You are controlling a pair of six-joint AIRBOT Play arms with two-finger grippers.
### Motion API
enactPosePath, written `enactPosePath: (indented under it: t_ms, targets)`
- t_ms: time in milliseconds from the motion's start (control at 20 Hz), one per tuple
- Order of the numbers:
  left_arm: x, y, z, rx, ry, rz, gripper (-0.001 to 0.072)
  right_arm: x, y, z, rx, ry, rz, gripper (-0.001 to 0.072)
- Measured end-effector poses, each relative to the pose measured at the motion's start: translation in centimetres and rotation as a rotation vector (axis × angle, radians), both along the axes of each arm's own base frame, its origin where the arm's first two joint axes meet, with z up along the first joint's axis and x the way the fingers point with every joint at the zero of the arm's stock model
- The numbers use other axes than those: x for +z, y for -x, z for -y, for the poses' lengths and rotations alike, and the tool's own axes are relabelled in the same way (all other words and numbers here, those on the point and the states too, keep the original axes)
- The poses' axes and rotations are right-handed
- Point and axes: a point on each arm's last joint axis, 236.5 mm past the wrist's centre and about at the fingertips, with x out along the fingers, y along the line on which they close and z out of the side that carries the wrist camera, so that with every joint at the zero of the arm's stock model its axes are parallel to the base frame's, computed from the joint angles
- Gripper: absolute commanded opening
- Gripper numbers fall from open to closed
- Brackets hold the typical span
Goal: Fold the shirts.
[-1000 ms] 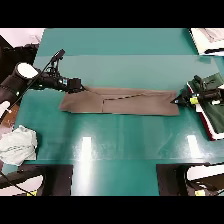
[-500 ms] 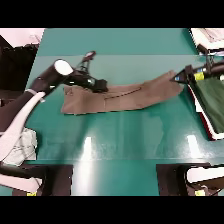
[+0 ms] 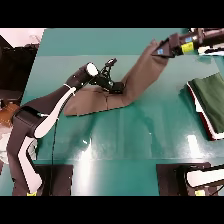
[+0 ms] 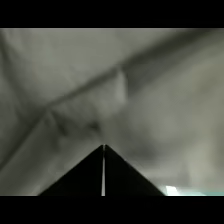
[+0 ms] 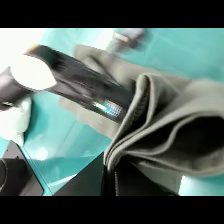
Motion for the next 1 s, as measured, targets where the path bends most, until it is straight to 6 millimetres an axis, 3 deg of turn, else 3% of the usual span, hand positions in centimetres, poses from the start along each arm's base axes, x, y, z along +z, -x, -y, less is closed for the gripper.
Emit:
enactPosePath:
  t_ms: [200, 350, 450, 550, 750, 900, 1000]
  targets:
    - [-1.0, -0.7, -1.1, 0.005, -0.034, -0.009, 0.0025, 0.4, 0.7, -3.5, 0.052, -0.011, 0.007, 0.0012]
    - [0.1, -1.2, -2.6, -0.007, -0.051, -0.009, 0.0025, 0.0, 1.3, -5.3, 0.086, -0.012, 0.004, 0.0012]
    - [2.0, -2.0, -4.7, -0.006, -0.084, 0.032, 0.0025, 0.0, 1.6, -6.5, 0.105, -0.017, 0.013, 0.0012]
    - [4.5, -2.8, -7.7, 0.0, -0.137, 0.085, 0.0026, 0.0, 1.9, -7.9, 0.12, -0.024, 0.027, 0.0012]
    - [11.6, -4.2, -16.7, 0.073, -0.254, 0.205, 0.0026, 0.2, 2.5, -11.9, 0.16, -0.05, 0.067, 0.0012]
    - [17.0, -3.7, -23.7, 0.158, -0.319, 0.271, 0.0026, -1.1, 3.0, -15.9, 0.199, -0.067, 0.077, 0.0012]
    - [20.1, -3.1, -27.1, 0.216, -0.34, 0.312, 0.0026, -2.7, 3.3, -19.0, 0.232, -0.074, 0.084, 0.0014]
